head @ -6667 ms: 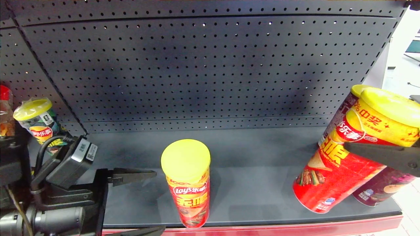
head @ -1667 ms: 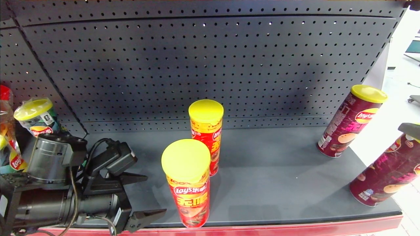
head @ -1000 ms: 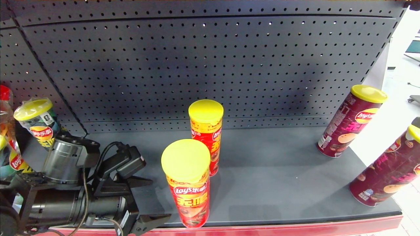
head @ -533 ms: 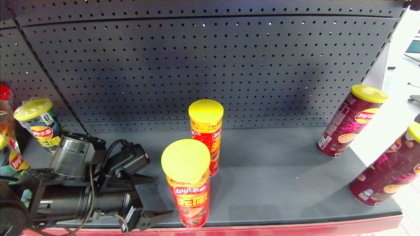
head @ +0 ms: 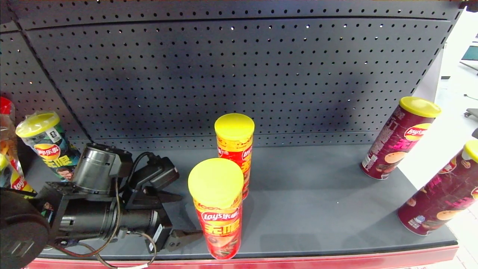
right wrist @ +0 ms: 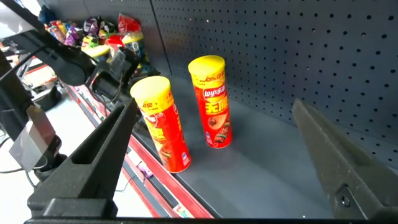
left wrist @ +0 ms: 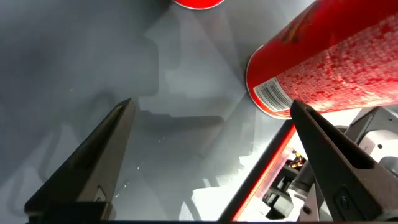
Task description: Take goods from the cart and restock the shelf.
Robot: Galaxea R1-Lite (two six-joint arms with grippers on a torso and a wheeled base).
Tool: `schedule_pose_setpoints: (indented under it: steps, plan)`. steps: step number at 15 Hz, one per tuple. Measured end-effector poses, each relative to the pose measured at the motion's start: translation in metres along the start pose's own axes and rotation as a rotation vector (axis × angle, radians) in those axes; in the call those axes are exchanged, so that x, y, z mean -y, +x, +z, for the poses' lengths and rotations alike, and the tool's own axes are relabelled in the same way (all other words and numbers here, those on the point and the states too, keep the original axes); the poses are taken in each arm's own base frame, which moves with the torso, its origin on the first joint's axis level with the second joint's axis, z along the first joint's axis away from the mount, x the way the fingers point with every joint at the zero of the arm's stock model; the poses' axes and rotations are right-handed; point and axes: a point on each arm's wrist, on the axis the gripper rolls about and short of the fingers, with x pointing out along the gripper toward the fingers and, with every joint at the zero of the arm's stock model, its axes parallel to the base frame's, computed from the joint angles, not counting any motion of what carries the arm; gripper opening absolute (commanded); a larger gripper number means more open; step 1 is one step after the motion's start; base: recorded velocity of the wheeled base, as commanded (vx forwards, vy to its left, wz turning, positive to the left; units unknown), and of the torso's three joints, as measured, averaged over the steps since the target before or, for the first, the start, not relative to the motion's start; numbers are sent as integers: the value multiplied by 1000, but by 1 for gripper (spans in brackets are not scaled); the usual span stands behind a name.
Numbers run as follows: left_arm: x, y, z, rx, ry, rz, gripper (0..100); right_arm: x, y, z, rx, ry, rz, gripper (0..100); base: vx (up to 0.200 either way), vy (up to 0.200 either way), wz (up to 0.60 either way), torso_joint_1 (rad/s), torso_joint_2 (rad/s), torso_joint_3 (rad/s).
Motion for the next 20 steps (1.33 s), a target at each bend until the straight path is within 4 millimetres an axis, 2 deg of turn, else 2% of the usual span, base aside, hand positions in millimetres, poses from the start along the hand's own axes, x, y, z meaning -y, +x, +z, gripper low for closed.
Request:
schedule_pose_setpoints:
  steps: [20]
  plan:
    - [-5, 14, 9, -5, 6, -12, 100, 1, 2, -1, -10, 4, -10, 100, 0, 0, 0, 0, 0, 0]
